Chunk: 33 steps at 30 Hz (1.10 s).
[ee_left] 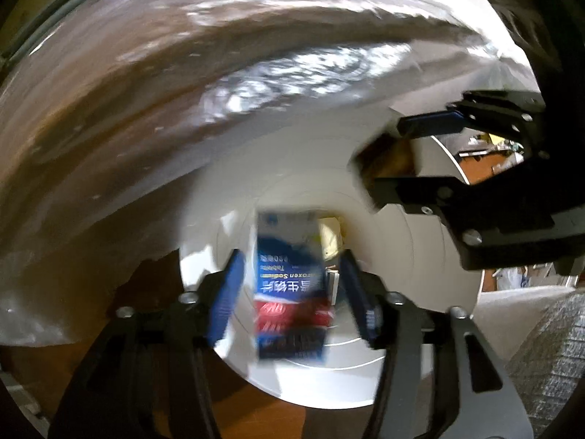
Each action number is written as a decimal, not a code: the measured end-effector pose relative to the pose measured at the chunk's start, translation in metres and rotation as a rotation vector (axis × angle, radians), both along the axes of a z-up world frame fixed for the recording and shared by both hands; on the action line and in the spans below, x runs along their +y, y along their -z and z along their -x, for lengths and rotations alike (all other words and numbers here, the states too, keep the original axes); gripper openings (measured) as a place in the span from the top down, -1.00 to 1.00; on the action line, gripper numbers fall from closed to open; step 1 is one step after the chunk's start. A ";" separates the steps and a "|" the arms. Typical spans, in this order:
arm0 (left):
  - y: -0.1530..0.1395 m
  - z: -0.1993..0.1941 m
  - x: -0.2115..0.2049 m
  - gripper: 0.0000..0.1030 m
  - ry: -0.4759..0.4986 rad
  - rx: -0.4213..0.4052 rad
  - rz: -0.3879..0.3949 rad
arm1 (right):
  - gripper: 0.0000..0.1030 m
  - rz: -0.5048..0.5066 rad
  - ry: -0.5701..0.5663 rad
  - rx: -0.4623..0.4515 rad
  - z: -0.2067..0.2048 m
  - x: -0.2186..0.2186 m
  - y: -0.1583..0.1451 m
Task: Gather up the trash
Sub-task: 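Open both tools to drop the box and bottle into the bin, then move both tools back over the table toward the cup and rack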
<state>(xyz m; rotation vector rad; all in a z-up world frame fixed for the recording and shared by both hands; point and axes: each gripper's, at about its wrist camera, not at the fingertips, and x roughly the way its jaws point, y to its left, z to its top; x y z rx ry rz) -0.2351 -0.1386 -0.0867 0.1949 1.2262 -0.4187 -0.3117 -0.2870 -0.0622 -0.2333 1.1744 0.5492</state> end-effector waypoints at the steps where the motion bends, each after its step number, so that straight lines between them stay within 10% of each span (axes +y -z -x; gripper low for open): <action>1: -0.001 0.001 0.001 -0.18 -0.005 -0.005 -0.003 | -0.35 0.004 0.000 -0.005 0.001 -0.001 -0.002; 13: -0.060 0.019 0.022 -0.20 -0.058 -0.089 0.035 | -0.56 -0.049 -0.008 -0.128 0.032 -0.027 -0.073; 17: -0.131 0.030 0.027 -0.90 -0.041 -0.313 0.070 | -0.92 -0.128 -0.018 -0.316 0.039 -0.037 -0.136; 21: -0.174 0.010 0.040 -0.97 -0.143 -0.493 0.080 | -0.92 -0.159 0.028 -0.538 0.033 -0.040 -0.176; 33: -0.137 -0.105 0.052 -0.97 -0.341 -0.365 0.131 | -0.92 -0.046 0.138 -0.433 -0.063 -0.021 -0.135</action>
